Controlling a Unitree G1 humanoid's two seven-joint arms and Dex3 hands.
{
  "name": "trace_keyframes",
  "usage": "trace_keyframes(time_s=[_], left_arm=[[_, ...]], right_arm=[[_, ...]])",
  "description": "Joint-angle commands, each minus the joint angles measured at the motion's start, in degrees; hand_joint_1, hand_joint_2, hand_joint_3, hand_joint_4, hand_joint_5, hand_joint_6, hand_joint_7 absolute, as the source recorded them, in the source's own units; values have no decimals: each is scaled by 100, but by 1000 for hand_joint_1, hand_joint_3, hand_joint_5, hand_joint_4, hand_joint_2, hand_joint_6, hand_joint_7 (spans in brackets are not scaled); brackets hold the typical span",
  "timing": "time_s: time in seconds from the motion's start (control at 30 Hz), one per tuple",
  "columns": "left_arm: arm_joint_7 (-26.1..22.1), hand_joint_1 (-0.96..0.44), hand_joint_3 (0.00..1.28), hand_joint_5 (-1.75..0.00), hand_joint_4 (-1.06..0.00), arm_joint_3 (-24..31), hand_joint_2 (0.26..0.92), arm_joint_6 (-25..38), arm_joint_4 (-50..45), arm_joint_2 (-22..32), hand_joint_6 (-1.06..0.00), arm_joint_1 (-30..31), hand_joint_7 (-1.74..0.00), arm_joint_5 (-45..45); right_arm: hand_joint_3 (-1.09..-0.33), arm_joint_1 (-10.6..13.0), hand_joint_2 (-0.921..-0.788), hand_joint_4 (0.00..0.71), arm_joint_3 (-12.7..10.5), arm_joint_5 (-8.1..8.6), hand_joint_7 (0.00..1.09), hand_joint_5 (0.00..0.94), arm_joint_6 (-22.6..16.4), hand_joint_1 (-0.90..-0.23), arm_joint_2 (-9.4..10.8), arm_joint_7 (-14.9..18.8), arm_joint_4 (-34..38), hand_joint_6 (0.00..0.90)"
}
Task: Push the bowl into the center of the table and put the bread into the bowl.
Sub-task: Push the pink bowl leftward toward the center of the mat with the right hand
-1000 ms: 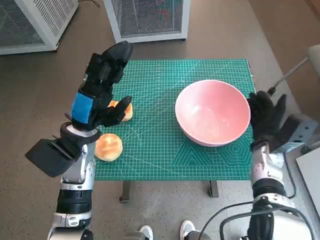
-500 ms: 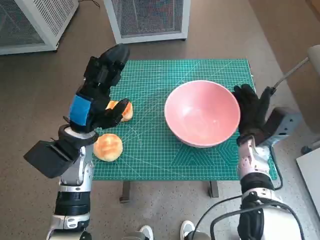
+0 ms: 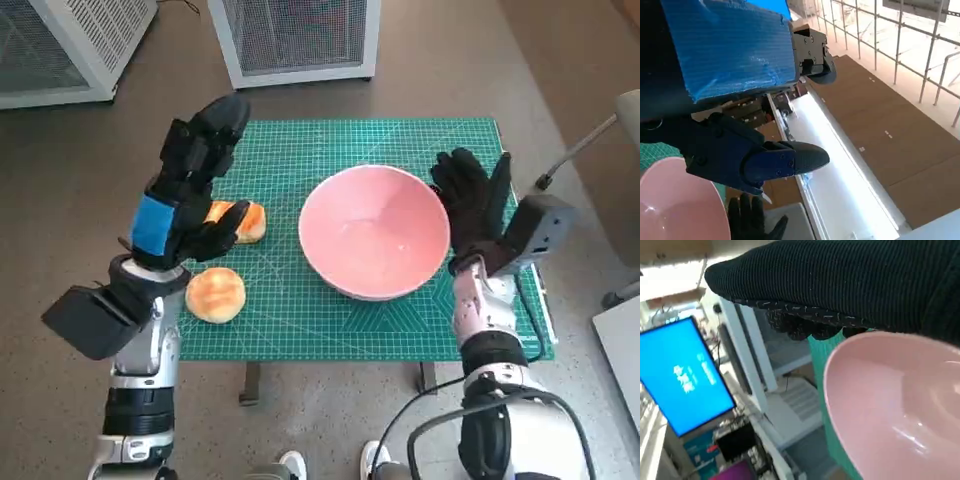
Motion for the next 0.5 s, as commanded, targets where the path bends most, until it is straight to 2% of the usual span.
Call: trace_keyframes(time_s=[0.03,0.33,0.5], left_arm=[[23,-656,468,-28,-208,58,921,-25,-162,48,-9,108,-582,-41],[101,-662,462,-24,-211,115,921,69,-356,58,-31,260,-581,-65],[160,-665,457,-22,-216,144,921,114,-432,36,-43,351,-573,-55]], right_arm=[[-729,-34,-921,132,75,-106,364,0,181,-437,126,-12,94,60],[-721,-93,-921,126,123,-206,357,0,275,-451,269,3,103,57],[-711,-132,-921,132,125,-211,355,3,326,-442,238,88,89,70]])
